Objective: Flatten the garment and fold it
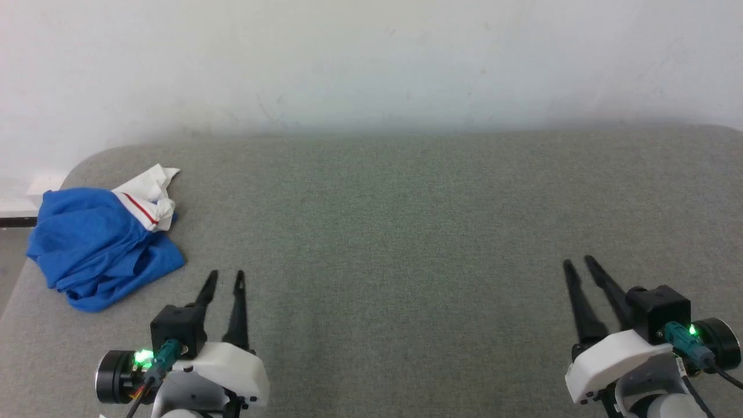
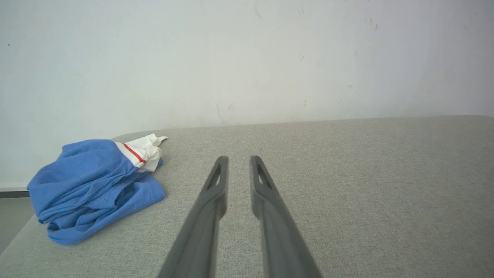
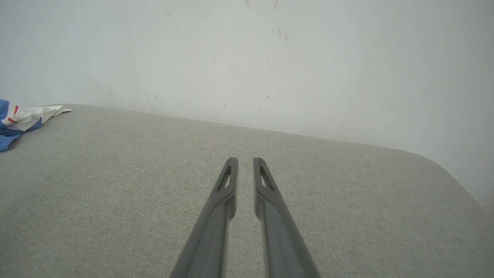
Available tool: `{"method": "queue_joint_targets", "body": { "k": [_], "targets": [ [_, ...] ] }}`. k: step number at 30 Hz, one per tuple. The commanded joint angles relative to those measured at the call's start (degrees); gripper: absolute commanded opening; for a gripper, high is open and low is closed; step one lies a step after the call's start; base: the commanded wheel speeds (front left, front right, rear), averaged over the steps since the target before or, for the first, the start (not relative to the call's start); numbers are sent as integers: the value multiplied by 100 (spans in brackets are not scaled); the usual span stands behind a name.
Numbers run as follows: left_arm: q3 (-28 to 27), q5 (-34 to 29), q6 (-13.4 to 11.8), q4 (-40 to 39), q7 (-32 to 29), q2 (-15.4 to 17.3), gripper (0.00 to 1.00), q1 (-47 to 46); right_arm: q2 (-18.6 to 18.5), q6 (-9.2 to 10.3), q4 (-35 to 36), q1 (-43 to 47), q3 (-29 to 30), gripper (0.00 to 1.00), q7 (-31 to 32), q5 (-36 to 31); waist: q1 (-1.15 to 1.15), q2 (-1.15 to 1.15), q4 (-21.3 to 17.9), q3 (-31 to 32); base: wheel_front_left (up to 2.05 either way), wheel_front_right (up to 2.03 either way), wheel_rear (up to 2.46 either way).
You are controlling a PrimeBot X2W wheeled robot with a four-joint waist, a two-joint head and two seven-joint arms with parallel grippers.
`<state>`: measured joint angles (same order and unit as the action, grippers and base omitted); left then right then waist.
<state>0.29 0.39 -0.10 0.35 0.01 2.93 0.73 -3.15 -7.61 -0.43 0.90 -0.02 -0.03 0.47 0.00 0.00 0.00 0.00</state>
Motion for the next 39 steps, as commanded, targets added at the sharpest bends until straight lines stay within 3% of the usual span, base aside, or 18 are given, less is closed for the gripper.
{"method": "queue_joint_targets", "body": {
  "k": [1,20,39],
  "targets": [
    [0,1,-1,2,1,0,100,1,-1,-1,-5,1,1,100,-1,1,0,0,0,0,0,0,0],
    [111,124,-145,24,209,-1,100,39,3,1,-34,21,119,100,-209,96,0,0,129,13,0,0,0],
    [174,209,-256,-16,437,-1,100,131,7,3,-18,84,90,100,-436,151,0,0,872,65,0,0,0]
  ]
}}
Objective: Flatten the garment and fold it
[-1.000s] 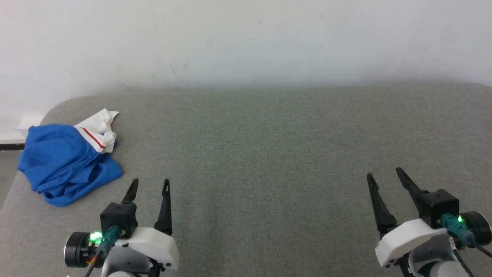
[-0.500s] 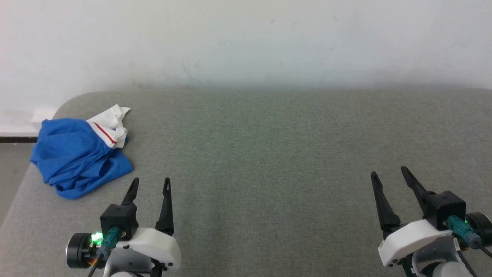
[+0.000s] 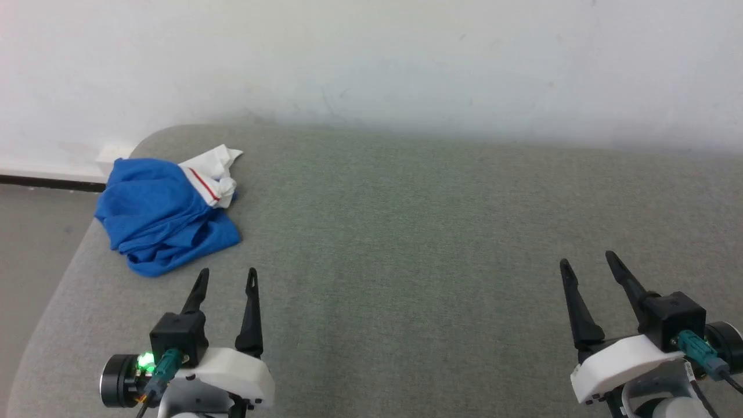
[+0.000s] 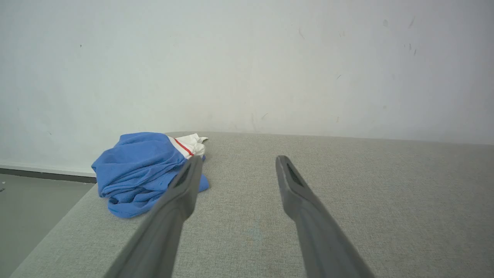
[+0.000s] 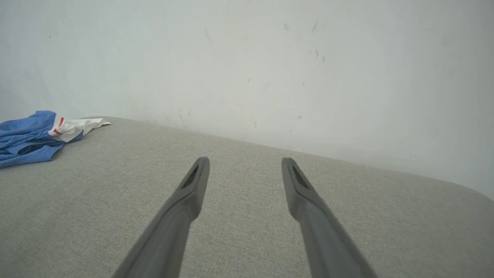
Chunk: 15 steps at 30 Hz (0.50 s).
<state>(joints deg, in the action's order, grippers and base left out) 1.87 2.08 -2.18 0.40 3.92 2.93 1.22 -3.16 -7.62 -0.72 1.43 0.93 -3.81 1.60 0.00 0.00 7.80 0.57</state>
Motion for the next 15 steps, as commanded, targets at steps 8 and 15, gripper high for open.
{"method": "queue_joint_targets", "body": {
  "k": [8,15],
  "targets": [
    [53,79,-89,-44,141,-2,100,123,10,5,13,56,10,100,-153,77,0,0,427,27,0,0,0],
    [88,103,-114,-48,225,-2,100,160,12,5,8,86,-19,100,-237,116,0,0,707,59,0,0,0]
  ]
}}
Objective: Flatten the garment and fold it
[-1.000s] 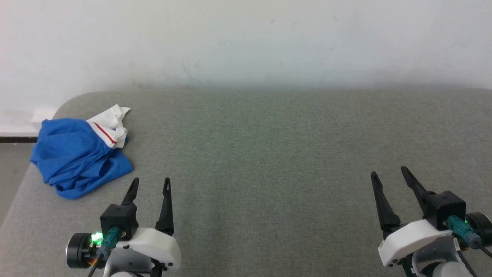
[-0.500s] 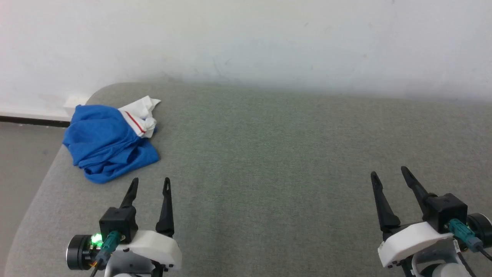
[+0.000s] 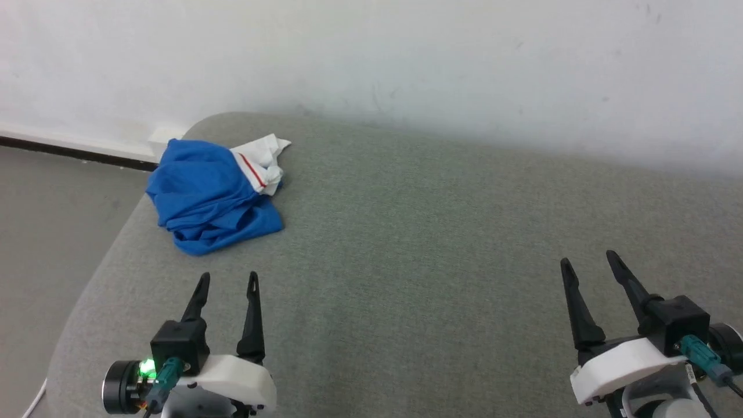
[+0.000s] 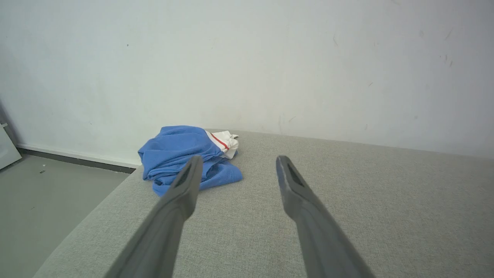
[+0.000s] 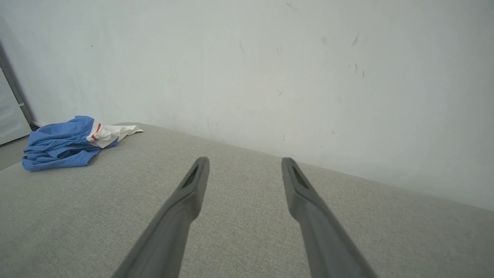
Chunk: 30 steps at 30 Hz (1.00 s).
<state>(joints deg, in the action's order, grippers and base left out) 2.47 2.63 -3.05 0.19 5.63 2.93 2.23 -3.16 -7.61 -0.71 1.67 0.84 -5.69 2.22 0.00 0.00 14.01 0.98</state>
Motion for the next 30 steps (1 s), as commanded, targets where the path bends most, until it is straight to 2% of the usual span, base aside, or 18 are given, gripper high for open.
{"method": "queue_joint_targets", "body": {
  "k": [1,30],
  "targets": [
    [31,51,-31,-27,66,-2,100,65,12,4,5,65,-15,100,-61,59,0,0,122,23,0,0,0],
    [182,181,-187,-55,401,-3,100,187,18,7,-22,109,-134,100,-396,195,0,0,986,77,0,0,0]
  ]
}}
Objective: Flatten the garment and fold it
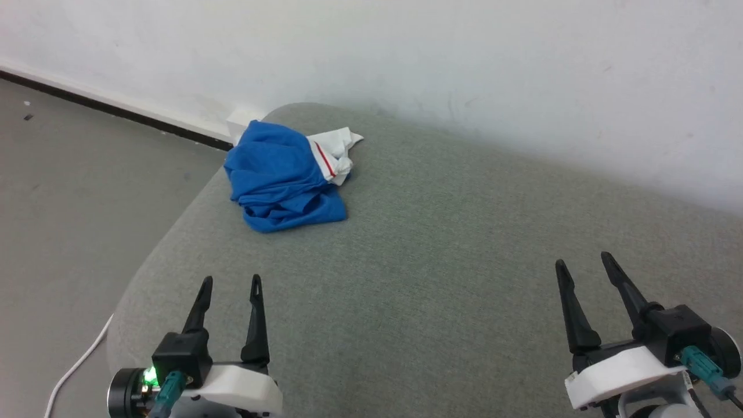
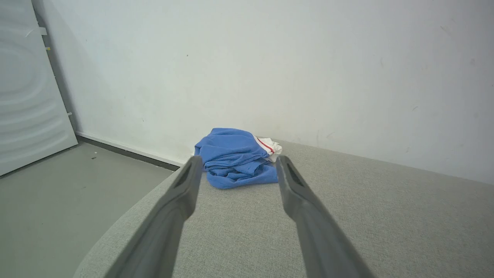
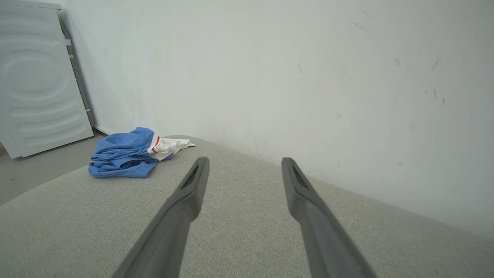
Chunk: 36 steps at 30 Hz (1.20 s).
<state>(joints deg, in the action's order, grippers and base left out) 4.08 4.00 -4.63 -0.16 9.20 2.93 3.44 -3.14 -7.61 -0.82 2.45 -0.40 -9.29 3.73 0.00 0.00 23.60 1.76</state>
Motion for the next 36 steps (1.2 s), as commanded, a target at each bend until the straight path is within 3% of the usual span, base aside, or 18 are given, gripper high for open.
{"method": "queue_joint_targets", "body": {
  "k": [1,36],
  "targets": [
    [27,52,-37,-21,56,-3,100,69,16,7,-10,31,-12,100,-48,48,0,0,56,-1,0,0,0],
    [258,279,-284,-72,475,-5,100,199,24,11,-34,125,-15,100,-466,228,0,0,1072,40,0,0,0]
  ]
}}
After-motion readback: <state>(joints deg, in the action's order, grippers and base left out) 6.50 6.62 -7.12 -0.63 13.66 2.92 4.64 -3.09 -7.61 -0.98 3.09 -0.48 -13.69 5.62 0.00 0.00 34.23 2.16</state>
